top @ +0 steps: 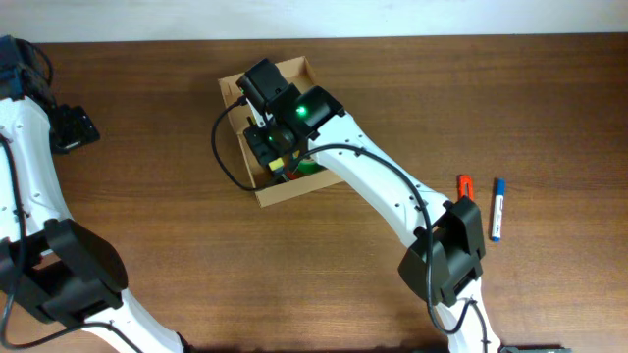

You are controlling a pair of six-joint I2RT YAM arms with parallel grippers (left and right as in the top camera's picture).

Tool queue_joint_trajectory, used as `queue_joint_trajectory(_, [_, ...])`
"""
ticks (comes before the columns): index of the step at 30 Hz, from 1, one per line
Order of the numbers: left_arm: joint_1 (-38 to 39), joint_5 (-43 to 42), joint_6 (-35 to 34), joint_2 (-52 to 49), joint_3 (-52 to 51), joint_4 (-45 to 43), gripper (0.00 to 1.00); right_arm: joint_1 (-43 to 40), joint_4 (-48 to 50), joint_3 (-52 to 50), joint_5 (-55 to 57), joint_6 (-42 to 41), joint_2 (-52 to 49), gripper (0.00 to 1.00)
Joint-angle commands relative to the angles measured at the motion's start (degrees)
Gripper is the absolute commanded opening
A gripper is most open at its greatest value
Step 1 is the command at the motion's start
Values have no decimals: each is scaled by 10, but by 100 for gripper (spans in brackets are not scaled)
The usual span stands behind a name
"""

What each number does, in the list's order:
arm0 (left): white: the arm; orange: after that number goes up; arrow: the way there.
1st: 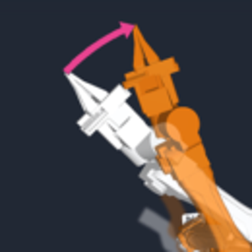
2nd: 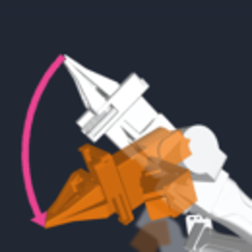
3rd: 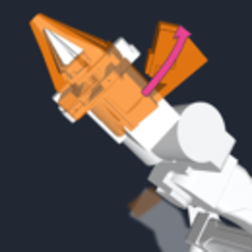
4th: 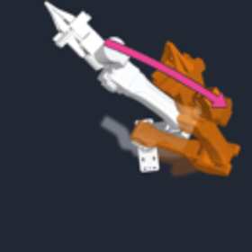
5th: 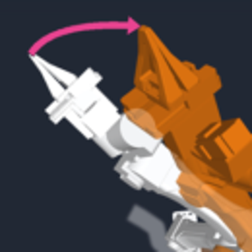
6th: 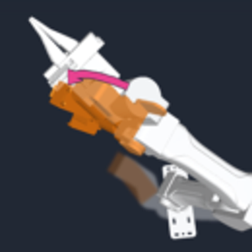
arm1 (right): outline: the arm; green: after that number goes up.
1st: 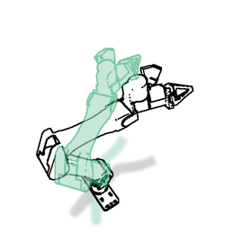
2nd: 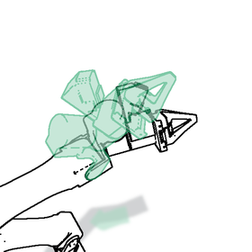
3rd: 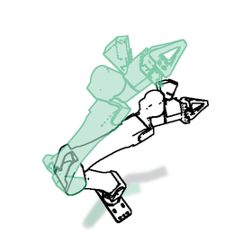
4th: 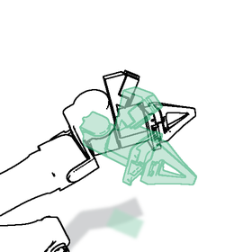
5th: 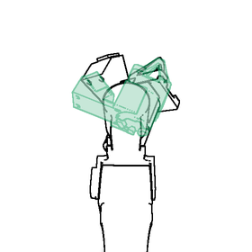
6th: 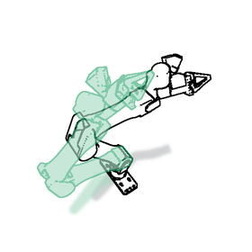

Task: Pack container
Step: 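Carry the yellow highlighter into the box beside the stapler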

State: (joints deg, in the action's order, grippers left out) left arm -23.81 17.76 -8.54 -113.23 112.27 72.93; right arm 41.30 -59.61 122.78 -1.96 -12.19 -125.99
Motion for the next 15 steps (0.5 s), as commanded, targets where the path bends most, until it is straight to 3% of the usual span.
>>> queue_joint_trajectory(1, [-3, 0, 9, 4, -2, -1, 100, -1, -1, 5, 14, -1, -24, 4])
queue_joint_trajectory(15, [-3, 0, 9, 4, -2, -1, 100, 7, 23, 5, 0, -34, -66, 4])
